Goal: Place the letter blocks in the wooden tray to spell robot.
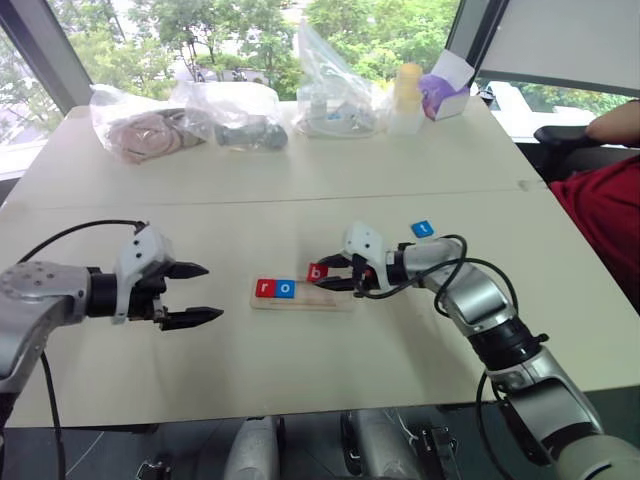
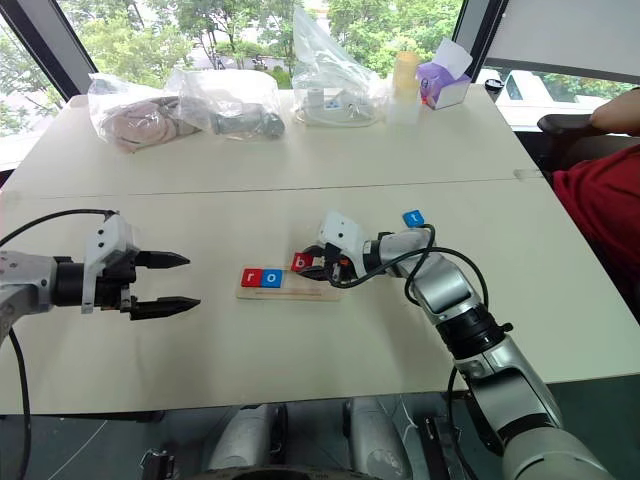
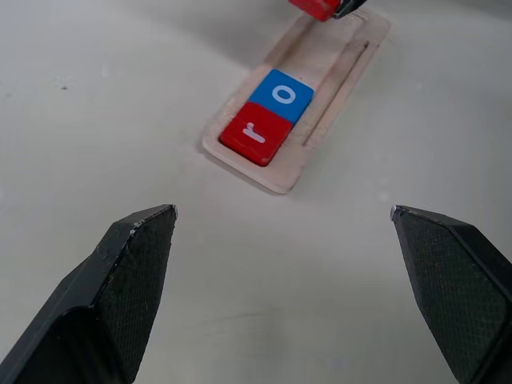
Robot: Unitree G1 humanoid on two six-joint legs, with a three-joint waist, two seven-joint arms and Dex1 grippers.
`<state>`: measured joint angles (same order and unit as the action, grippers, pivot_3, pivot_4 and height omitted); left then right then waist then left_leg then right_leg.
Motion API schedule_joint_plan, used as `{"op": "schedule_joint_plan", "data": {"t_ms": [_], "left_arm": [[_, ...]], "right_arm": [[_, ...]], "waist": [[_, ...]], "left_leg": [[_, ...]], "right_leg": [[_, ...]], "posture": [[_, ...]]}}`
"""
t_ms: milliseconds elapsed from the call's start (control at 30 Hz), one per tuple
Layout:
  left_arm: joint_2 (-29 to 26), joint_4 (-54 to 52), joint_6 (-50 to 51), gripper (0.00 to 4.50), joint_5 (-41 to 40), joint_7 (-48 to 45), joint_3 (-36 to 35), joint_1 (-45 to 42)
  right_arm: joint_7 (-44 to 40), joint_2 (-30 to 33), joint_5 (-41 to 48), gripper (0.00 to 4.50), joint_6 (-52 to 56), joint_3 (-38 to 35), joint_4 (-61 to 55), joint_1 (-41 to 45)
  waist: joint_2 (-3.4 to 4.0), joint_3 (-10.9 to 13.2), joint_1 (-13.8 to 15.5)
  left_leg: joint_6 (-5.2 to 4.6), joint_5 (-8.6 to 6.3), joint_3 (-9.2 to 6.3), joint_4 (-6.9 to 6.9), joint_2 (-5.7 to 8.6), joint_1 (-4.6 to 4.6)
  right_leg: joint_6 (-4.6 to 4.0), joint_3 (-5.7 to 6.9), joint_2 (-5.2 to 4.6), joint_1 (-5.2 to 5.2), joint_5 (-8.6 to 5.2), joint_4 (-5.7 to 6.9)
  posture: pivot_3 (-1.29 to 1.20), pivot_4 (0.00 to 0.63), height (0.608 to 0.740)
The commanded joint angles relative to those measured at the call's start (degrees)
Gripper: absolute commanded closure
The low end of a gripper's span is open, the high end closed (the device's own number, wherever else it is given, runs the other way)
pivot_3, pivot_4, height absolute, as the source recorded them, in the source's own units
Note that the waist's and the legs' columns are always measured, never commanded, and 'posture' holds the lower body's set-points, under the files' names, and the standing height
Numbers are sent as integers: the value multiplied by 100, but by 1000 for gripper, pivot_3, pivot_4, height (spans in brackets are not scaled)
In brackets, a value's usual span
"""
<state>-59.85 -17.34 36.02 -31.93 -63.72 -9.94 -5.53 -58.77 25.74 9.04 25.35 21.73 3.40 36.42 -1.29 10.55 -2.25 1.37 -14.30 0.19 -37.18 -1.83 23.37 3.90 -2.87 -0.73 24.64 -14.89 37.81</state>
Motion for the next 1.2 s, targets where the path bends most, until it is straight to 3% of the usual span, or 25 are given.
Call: {"op": "schedule_joint_plan", "data": {"t_ms": [33, 500, 1200], "left_arm": [[-2, -212, 44, 0, -78, 93, -284, 73], [2, -323, 48, 0, -21, 134, -239, 151], [198, -321, 42, 0, 28, 242, 42, -74]], "right_arm": [[-112, -118, -59, 3366, -111, 83, 29, 132], [94, -625, -436, 3366, -177, 341, 347, 189], [6, -608, -565, 3366, -274, 311, 381, 153]], "waist": [[0, 0, -10], [0, 0, -27], [0, 0, -27]], "left_leg": [[0, 0, -1, 0, 0, -1], [0, 0, -1, 0, 0, -5], [0, 0, -2, 0, 1, -5]], "right_leg": [[0, 0, 2, 0, 0, 0], [1, 0, 8, 1, 1, 10], [4, 1, 8, 1, 3, 11]], "posture": [[0, 150, 740], [0, 150, 740], [0, 150, 740]]}}
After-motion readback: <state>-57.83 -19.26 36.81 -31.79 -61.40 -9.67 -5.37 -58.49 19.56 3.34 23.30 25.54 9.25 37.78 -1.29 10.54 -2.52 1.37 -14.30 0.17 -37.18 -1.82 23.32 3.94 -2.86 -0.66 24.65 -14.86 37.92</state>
